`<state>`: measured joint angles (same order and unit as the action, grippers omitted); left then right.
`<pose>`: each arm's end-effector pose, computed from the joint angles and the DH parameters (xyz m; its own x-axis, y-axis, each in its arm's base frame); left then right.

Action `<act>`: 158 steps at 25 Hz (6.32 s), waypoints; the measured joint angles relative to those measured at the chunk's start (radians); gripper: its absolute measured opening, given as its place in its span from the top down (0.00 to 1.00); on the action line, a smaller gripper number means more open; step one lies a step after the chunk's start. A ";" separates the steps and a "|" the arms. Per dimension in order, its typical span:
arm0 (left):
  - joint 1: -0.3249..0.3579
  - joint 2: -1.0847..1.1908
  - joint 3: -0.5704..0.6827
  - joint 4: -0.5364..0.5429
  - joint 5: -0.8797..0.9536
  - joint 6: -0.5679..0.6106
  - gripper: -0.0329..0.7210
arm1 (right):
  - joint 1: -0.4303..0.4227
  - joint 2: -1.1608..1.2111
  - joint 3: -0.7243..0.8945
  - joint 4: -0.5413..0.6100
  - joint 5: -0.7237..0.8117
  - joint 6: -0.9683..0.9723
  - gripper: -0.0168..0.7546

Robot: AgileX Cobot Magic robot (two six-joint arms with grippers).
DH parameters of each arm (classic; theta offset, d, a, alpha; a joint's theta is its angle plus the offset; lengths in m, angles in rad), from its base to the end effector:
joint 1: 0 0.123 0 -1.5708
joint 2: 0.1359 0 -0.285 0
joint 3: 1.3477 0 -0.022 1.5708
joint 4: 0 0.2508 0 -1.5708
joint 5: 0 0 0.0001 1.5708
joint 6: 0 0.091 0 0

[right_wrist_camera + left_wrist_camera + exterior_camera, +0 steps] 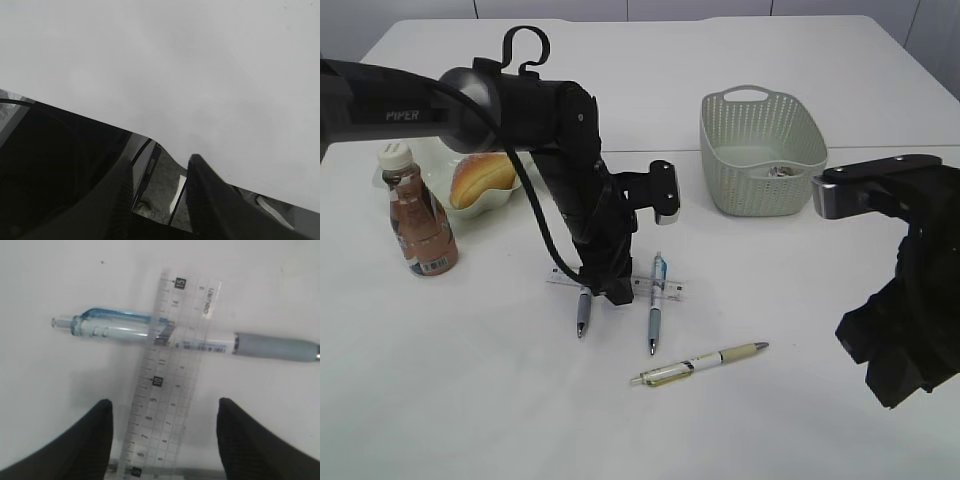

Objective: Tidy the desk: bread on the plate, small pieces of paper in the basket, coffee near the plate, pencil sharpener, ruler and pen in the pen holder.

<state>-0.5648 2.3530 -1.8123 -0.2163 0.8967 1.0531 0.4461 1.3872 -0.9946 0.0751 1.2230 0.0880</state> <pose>0.3990 -0.2709 0.1187 -0.0555 0.9614 -0.2695 0.9933 0.0806 0.0833 0.2102 0.1076 0.2626 -0.9446 -0.3264 -0.0350 -0.3281 0.9417 0.0749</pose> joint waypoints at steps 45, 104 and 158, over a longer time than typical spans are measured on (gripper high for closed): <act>0.015 0.027 -0.002 -0.010 -0.001 0.016 0.57 | 0.000 0.000 0.000 0.010 0.000 0.000 0.64; 0.129 -0.139 -0.004 -0.554 -1.005 -0.312 0.64 | 0.000 0.000 0.000 0.061 -0.002 0.002 0.64; 0.155 0.089 -0.004 -0.143 -1.356 -0.815 0.64 | 0.000 0.000 0.000 0.061 -0.002 0.002 0.64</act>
<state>-0.4098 2.4419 -1.8161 -0.3593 -0.4592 0.2382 0.4461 1.3872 -0.9946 0.1365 1.2212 0.0895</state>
